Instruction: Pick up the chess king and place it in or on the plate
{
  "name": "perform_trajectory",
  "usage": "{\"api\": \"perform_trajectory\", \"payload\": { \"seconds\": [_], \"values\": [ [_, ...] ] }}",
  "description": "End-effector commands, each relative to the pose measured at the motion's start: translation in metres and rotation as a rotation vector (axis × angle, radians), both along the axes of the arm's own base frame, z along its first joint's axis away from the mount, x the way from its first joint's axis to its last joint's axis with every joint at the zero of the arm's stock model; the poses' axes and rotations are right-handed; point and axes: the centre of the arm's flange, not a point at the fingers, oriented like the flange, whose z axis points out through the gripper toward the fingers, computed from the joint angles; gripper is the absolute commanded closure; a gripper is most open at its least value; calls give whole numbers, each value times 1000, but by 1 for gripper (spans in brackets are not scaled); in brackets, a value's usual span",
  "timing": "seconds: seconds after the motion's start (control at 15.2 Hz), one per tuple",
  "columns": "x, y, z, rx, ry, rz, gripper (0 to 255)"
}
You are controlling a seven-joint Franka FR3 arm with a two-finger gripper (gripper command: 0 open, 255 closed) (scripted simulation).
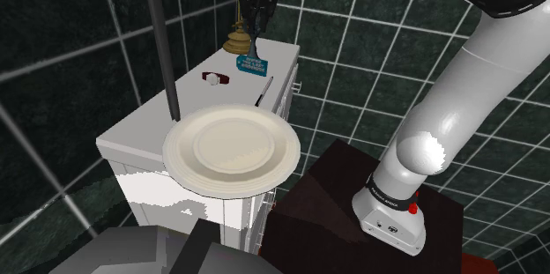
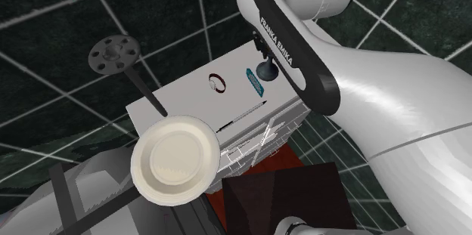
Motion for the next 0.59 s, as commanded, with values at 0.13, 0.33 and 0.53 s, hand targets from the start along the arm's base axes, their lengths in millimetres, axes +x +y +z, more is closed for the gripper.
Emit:
{"api": "perform_trajectory", "payload": {
  "seconds": [0.13,0.33,0.53],
  "values": [
    [0,0,-1,0,1,1,255],
    [0,0,-1,0,1,1,255],
    [0,0,5,0,1,1,255]
  ]
}}
